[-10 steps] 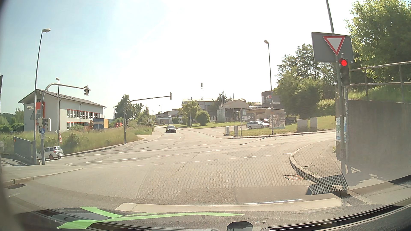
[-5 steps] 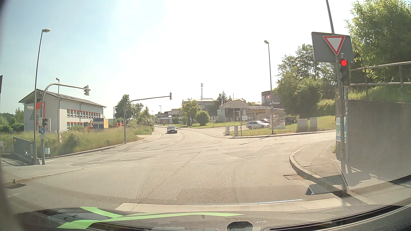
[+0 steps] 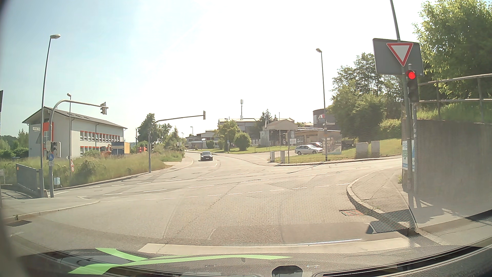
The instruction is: Follow the waypoints while adhering to traffic rules and regulations
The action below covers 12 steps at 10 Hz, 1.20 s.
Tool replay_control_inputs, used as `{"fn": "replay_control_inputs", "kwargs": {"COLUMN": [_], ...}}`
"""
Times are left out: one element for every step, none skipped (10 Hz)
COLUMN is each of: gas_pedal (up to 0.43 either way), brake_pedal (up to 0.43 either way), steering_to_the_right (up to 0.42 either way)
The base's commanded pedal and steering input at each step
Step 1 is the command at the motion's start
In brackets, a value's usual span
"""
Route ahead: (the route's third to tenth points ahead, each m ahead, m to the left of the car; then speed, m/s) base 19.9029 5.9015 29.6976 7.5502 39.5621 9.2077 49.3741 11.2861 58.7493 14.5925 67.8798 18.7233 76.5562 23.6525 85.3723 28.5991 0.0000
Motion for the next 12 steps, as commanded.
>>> {"fn": "replay_control_inputs", "kwargs": {"gas_pedal": [0.000,0.000,0.000,0.000,0.000,0.000,0.000,0.000,0.000,0.000,0.000,0.000], "brake_pedal": [0.213,0.213,0.213,0.213,0.213,0.213,0.213,0.213,0.213,0.213,0.213,0.213], "steering_to_the_right": [0.006,0.006,0.006,0.006,0.005,0.006,0.006,0.006,0.006,0.006,0.005,0.006]}}
